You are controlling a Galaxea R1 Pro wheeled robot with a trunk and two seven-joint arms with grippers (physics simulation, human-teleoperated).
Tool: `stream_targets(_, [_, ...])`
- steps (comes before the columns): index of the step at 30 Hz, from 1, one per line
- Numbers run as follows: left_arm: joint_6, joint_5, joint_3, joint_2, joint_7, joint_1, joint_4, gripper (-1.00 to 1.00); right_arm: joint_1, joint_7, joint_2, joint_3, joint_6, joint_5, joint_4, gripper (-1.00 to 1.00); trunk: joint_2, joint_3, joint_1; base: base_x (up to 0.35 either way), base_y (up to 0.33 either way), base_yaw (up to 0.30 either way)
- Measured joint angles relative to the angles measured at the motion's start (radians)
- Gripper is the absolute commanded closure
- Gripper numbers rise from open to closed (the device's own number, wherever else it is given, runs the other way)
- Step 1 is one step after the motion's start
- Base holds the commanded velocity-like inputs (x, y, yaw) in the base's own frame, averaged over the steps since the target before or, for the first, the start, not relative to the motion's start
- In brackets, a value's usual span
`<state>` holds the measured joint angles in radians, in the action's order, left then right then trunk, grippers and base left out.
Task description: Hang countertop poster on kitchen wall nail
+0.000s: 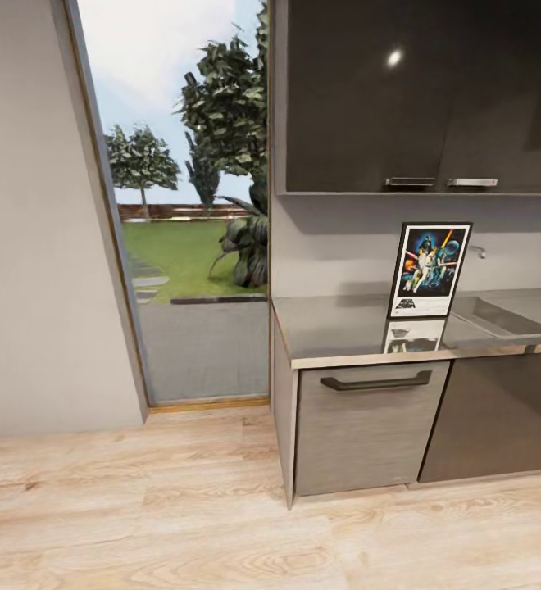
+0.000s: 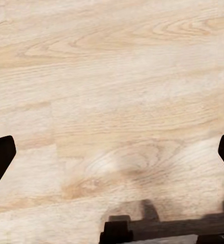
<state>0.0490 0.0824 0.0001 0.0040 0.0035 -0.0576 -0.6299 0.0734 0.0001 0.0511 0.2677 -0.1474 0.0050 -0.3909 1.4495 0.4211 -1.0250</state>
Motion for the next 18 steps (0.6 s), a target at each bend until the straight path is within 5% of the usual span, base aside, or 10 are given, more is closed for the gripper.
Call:
stream_targets(10, [0.000, -0.009, 0.000, -0.017, 0.000, 0.000, 0.056, -1.00, 0.000, 0.000, 0.000, -0.056, 0.026, 0.000, 0.056, -1.00, 0.000, 0.000, 0.000, 0.000, 0.000, 0.000])
stream_targets(18, [0.018, 0.017, 0.010, -0.037, -0.002, -0.027, 0.049, -1.00, 0.021, -0.007, 0.027, -0.028, -0.003, 0.002, 0.045, -1.00, 0.000, 0.000, 0.000, 0.137, -0.018, 0.000])
